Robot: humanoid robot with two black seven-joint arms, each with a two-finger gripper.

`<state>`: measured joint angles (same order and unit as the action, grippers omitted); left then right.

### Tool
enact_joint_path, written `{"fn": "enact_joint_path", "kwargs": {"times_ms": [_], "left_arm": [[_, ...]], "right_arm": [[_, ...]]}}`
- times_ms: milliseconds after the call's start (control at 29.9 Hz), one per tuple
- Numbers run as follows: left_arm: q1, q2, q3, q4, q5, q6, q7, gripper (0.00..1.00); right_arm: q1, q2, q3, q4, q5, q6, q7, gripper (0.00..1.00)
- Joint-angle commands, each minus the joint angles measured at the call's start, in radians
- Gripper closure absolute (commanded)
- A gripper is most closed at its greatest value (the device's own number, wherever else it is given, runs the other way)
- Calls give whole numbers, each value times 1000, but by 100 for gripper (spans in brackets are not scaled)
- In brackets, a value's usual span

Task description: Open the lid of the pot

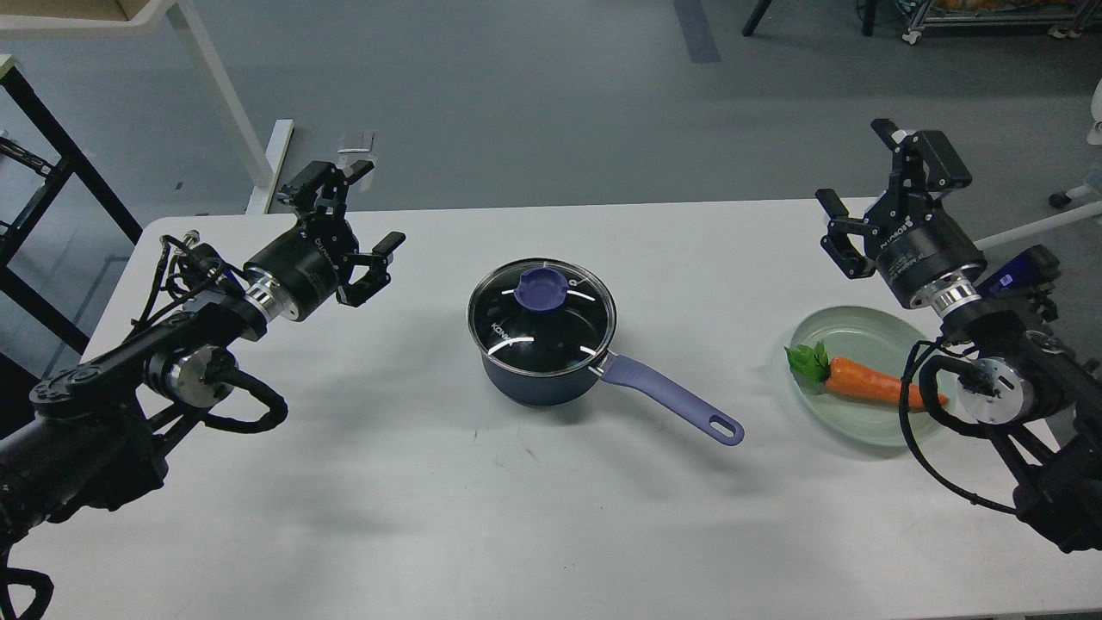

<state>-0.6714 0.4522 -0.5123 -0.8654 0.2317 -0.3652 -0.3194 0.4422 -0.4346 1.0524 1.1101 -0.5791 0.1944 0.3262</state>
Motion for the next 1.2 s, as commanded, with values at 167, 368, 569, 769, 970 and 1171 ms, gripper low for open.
{"fn": "enact_joint_path", "kwargs": {"times_ms": [167,368,569,769,970,1171], "left_arm": [[-3,11,11,12,1,-1,5,1],[-45,57,17,77,3,2,5,1],[-66,62,15,109,0,-4,-6,1],[-65,59,15,91,-9,-11,-12,1],[-66,54,15,75,-2,-3,-10,1],[-85,63,29,80,1,-9,-9,1]], "right_arm": [[50,25,-51,-9,-39,-47,13,0],[50,4,-51,-4,-39,-21,1,0],[162,-142,-72,22,-89,118,-19,0],[482,-230,-322,42,-290,131,-16,0],[762,-236,-676,111,-516,152,-9,0],[862,-239,-914,258,-850,172,77,0]]}}
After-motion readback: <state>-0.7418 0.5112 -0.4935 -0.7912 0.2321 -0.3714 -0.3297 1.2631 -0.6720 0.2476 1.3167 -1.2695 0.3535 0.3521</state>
